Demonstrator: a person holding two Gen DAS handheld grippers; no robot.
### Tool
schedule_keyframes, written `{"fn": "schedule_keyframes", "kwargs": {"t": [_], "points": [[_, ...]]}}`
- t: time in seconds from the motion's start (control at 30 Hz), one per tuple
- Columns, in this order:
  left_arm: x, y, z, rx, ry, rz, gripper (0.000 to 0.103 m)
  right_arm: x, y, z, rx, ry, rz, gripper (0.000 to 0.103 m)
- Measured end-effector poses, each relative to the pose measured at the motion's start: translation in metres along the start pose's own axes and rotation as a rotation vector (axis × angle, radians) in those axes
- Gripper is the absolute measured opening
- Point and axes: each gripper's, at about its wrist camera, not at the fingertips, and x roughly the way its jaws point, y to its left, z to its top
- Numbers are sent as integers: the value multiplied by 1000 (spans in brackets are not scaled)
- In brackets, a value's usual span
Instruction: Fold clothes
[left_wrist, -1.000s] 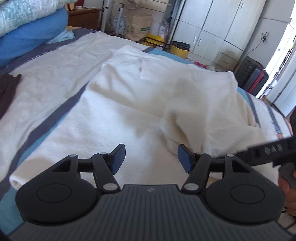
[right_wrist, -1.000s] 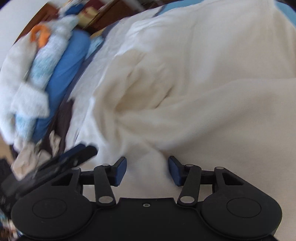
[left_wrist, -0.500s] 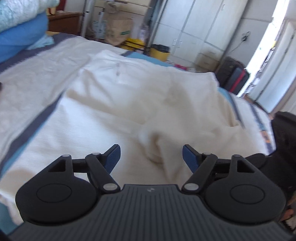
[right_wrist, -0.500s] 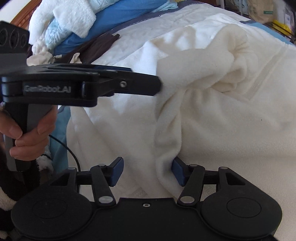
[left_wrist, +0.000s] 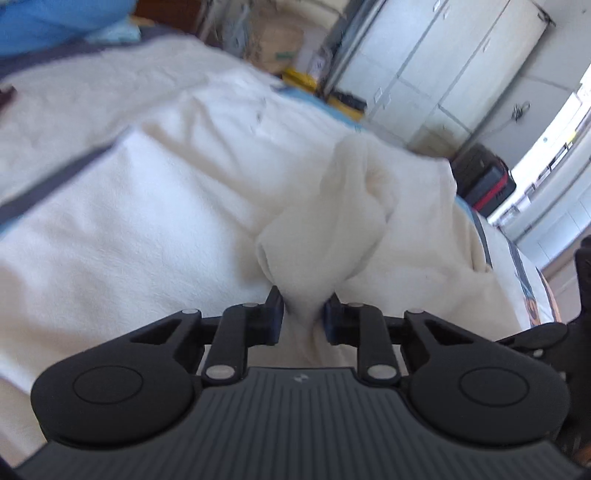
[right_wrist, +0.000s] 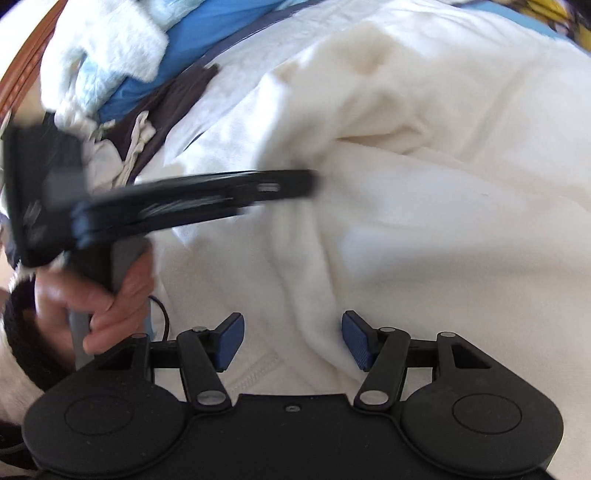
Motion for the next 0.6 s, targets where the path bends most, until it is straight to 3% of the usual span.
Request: {"fn": "schedule_keyframes", "kwargs": {"t": [0.13,0.2,0.27,0.3,0.43,0.6], "points": [[-15,11,0,-31,-69,16,22,-17,-20,7,140,-69,-11,64],[-13,23,1,-73,-36,114,25,-25,-25,6,187,-97,-25,64],[-12,39,1,-121,-11,224,21,-27,-29,6,222,-90,-31,65],[-13,46,1,-138,-6,239,21,-24,-28,7,226,-77,-43,65],[-21,63,2,-181,-5,244,21,-17,-18,9,198,-42,-95,65],[-25,58,1,-160,-10,232,25,-19,-9,8,152,-31,-130,65]]}}
